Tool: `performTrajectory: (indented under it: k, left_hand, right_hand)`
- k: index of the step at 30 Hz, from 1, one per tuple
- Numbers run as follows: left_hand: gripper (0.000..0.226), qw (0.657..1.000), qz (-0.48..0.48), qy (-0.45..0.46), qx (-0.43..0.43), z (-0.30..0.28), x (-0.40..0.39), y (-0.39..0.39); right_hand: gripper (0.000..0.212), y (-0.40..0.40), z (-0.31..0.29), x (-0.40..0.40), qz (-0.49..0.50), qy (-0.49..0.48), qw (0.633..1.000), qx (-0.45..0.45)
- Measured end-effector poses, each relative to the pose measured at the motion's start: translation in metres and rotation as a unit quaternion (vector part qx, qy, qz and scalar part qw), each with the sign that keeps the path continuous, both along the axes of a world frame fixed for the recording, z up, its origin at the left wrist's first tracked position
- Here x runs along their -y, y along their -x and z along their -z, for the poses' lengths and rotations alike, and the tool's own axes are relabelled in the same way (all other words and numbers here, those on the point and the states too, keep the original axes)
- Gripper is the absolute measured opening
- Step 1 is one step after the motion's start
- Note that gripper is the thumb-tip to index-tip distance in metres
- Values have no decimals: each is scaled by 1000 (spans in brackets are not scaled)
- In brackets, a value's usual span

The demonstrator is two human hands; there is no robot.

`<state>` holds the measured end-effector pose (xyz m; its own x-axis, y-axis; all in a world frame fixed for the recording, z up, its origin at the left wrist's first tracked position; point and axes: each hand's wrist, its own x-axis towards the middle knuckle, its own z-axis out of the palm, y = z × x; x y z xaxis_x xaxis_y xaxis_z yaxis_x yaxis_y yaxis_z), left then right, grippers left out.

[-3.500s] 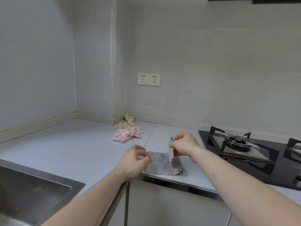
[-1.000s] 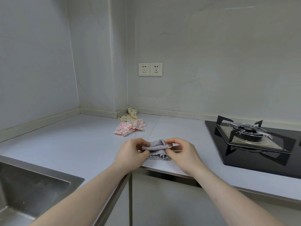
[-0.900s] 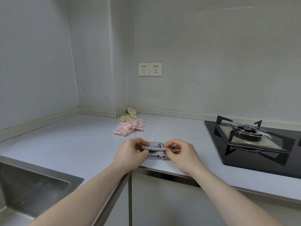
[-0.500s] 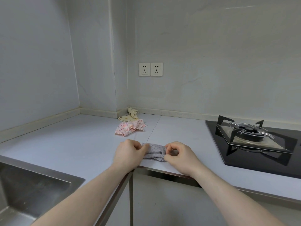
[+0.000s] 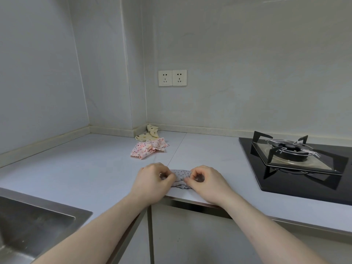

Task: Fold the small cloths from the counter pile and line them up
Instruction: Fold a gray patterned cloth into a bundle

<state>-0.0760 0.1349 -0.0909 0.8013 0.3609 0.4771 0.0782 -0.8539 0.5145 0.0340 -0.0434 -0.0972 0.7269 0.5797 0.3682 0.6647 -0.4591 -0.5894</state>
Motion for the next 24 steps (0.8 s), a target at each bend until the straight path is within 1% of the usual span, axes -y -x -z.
performTrajectory:
  k: [3,5,6,8,9,13,16,18,20,22,24]
  left_hand:
    - [36,997,-68,31,-17,0,-2,-1]
    - [40,994,-98,43,-22,-1,-3,-2]
    - [38,993,-108,40,-22,-3,-4,-2]
    - [24,992,-116,35,-19,-6,-7,-3]
    - [19,992,-113,35,-33,-6,-8,-3]
    - [55,990,-80,2,-119,2,-6,-2]
    - [62,989,-73,-10,-132,7,-2,-2]
    - [58,989,-74,-14,-127,10,-2,-1]
    - [52,990,-69,-13,-118,13,-3,0]
    - [47,992,-64,2,-107,15,-5,1]
    - [44,992,-60,15,-114,18,-5,2]
  right_hand:
    - [32,1,-1,2,-3,18,1000,21]
    - [30,1,-1,3,-9,26,999,32]
    - [28,1,-2,4,-14,29,999,38]
    - [26,4,-6,4,-32,42,997,55]
    - [26,6,-7,5,-42,51,996,65]
    - [21,15,-4,9,-83,80,989,92]
    - [19,16,2,13,-97,89,985,111]
    - [18,14,6,12,-110,79,983,121]
    - [18,11,10,8,-116,60,985,111]
    - [18,7,16,5,-114,41,990,75]
    - [19,6,21,3,-108,23,993,29]
